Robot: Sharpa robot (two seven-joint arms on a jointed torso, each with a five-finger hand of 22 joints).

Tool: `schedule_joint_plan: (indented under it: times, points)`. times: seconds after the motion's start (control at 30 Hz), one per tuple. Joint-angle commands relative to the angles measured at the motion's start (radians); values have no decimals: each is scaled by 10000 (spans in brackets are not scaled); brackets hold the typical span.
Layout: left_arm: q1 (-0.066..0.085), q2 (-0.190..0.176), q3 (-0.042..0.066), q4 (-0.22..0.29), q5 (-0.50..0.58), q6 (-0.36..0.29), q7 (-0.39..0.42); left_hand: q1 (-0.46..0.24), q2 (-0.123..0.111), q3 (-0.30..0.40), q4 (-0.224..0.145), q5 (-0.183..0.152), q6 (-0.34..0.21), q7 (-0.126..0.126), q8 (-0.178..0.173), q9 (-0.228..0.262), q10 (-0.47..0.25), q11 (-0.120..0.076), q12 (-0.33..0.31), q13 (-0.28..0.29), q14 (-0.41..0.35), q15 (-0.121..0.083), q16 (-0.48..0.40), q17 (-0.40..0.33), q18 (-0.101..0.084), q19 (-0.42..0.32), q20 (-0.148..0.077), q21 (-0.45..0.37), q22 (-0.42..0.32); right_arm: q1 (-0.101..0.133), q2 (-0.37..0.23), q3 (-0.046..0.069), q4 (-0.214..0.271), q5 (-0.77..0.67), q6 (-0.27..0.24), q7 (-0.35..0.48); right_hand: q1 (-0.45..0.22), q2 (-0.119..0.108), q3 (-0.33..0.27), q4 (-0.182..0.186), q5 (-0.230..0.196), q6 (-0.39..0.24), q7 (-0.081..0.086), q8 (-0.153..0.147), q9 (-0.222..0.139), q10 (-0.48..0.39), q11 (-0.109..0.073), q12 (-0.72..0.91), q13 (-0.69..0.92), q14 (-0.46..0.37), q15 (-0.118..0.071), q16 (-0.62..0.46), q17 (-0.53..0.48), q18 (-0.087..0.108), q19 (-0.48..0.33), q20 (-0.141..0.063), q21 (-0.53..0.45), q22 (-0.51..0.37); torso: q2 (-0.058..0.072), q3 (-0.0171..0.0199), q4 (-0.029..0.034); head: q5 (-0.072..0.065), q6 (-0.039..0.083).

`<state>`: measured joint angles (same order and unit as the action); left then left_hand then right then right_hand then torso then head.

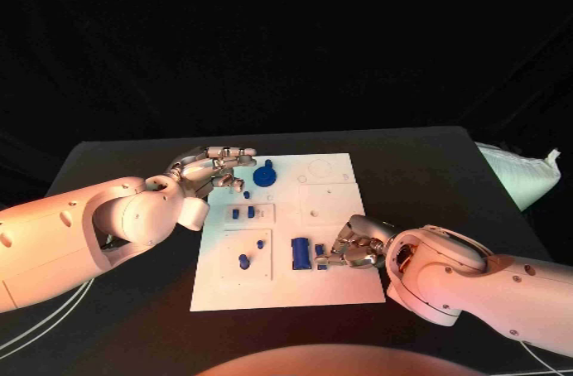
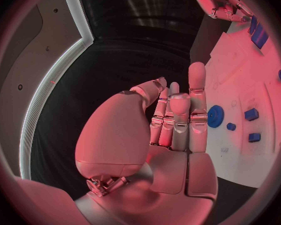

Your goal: Assemble the parts on the task board

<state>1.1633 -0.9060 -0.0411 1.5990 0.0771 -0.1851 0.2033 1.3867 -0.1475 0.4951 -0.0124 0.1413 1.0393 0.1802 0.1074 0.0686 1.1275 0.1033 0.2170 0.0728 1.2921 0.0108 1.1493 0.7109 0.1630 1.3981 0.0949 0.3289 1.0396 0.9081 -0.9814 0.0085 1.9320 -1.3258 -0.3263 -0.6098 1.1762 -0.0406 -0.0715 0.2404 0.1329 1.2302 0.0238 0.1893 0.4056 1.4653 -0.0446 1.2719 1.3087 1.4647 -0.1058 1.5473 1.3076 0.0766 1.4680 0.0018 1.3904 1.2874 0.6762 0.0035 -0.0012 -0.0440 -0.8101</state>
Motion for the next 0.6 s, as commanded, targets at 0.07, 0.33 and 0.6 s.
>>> schedule_joint_plan:
  times: [0.07,0.33,0.6]
  points:
    - [0,14,6,5,-52,189,21,-10,93,-14,-57,37,-105,6,40,-15,-83,-10,34,-14,-85,-6,-73,-45,129,-86,31,-36,16,-19,-24,-1,33,-155,363,129,330,24,-45,-190,-146,-26,-5,65,32,429,-47,-20,1045,1003,-51,33,2359,-158,97,-66,51,8,-11,-9,19,-8,4]
    - [0,17,6,-20,-52,183,7,-10,93,-14,-57,37,-105,6,40,-15,-83,-10,34,-14,-85,-6,-73,-45,129,-86,31,-36,16,-24,-48,-1,-6,-195,446,137,472,60,-85,-264,-198,-34,-4,73,49,431,-45,-10,1057,1005,-48,42,2371,-162,101,-62,62,28,-2,-11,4,1,22]
    - [0,40,5,-40,-52,188,1,-10,93,-14,-57,37,-105,6,40,-15,-83,-10,34,-14,-85,-6,-73,-45,129,-86,31,-36,16,-26,28,-1,-246,-201,483,135,512,215,-111,-249,-217,-27,-3,87,67,443,-45,30,1085,1009,-46,56,2390,-167,107,-60,74,51,-11,-11,16,3,-42]
